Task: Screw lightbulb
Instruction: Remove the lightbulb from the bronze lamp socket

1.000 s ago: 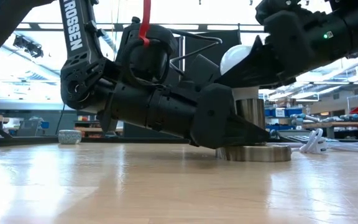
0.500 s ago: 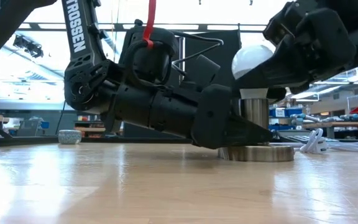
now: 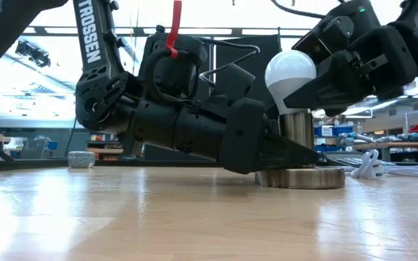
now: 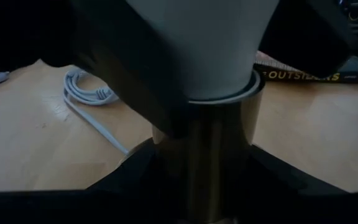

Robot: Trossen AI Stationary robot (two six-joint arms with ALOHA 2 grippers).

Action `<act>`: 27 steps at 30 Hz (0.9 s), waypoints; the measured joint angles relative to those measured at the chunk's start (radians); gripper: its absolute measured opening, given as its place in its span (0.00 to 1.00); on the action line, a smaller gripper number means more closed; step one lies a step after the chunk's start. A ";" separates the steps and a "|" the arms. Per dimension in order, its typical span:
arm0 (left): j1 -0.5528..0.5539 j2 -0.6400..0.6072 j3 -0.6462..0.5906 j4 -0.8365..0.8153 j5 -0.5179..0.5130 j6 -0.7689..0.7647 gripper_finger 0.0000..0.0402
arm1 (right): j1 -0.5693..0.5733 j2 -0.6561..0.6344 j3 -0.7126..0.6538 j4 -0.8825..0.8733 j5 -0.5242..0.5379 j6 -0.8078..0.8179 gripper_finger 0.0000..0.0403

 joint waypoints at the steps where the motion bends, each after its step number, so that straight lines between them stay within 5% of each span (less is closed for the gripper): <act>1: 0.001 0.000 0.001 0.002 0.003 0.000 0.47 | -0.013 0.000 0.000 0.005 -0.037 -0.006 0.51; 9: 0.000 -0.002 0.003 0.006 0.012 0.002 0.47 | -0.061 0.000 0.001 0.018 -0.205 -0.021 0.50; 20: -0.002 -0.001 0.000 -0.014 0.010 0.007 0.47 | -0.034 -0.004 0.005 -0.039 -0.127 0.138 0.63; 27: -0.003 -0.001 0.000 -0.016 0.005 -0.008 0.47 | 0.088 -0.004 0.005 -0.051 0.211 0.172 0.71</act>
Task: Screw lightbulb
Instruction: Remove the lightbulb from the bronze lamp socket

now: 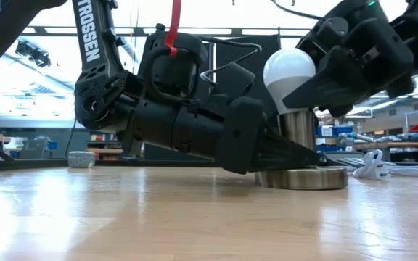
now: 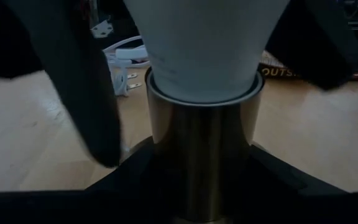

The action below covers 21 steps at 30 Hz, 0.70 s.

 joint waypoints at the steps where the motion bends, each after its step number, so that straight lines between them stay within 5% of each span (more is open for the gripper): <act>1: 0.000 0.000 0.000 -0.001 -0.006 -0.002 0.47 | 0.029 0.000 0.000 -0.001 0.081 -0.002 0.71; 6: 0.000 0.000 0.000 -0.001 -0.016 -0.007 0.47 | 0.159 0.000 0.000 -0.007 0.421 -0.005 0.71; 10: 0.001 0.000 0.000 -0.001 -0.020 -0.010 0.47 | 0.226 0.000 0.000 0.000 0.583 0.039 0.71; 21: 0.002 0.000 0.000 0.000 -0.032 -0.035 0.47 | 0.282 0.000 0.026 0.002 0.706 0.178 0.71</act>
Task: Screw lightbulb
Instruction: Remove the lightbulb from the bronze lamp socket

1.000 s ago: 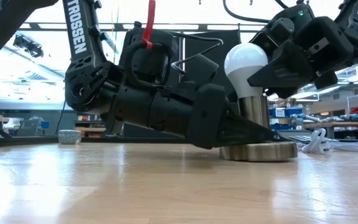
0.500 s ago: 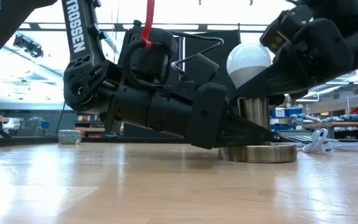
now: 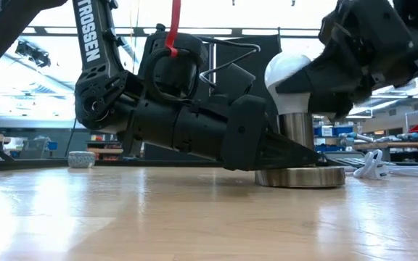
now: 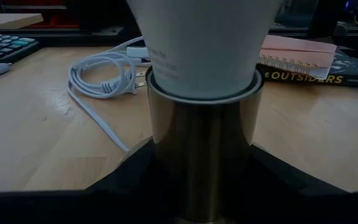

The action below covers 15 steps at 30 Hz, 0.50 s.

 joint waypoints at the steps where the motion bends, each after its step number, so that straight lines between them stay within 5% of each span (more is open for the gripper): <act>1: 0.000 0.000 0.000 0.000 -0.001 0.000 0.47 | 0.004 0.000 0.008 0.001 0.012 -0.002 0.71; 15: 0.000 0.000 0.000 0.006 -0.012 -0.018 0.47 | 0.008 0.024 0.090 -0.132 0.116 0.008 0.71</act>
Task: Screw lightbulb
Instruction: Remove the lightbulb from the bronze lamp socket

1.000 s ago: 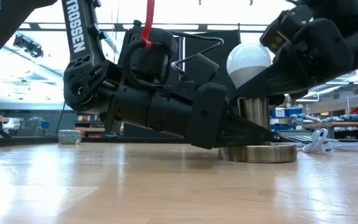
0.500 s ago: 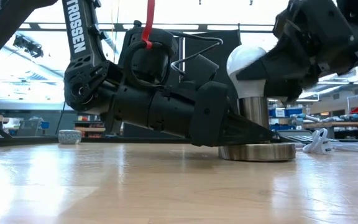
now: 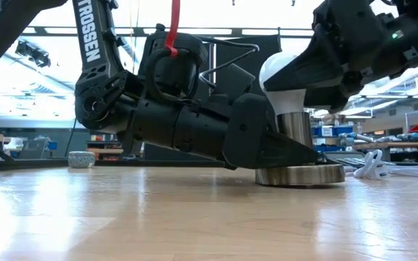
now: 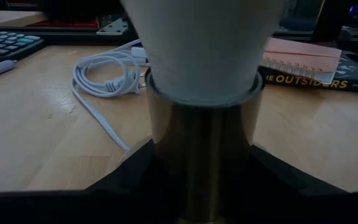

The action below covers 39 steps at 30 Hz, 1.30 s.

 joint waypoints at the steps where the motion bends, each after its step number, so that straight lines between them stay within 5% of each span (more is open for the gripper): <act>1: 0.000 0.000 0.000 -0.001 0.000 0.000 0.47 | -0.002 0.013 0.000 0.015 0.001 0.002 0.71; 8: 0.000 0.000 0.000 -0.004 0.000 -0.003 0.47 | -0.004 0.148 0.000 0.241 0.017 -0.081 0.71; 20: 0.000 -0.001 0.000 -0.008 0.003 -0.004 0.47 | 0.017 0.157 0.000 0.276 0.069 -0.154 0.70; 29: 0.000 -0.001 0.000 -0.009 0.003 -0.008 0.47 | 0.017 0.158 -0.003 0.262 0.071 -0.167 0.56; 39: 0.000 -0.001 0.000 -0.009 0.003 -0.007 0.47 | 0.017 0.158 -0.003 0.265 0.063 -0.169 0.53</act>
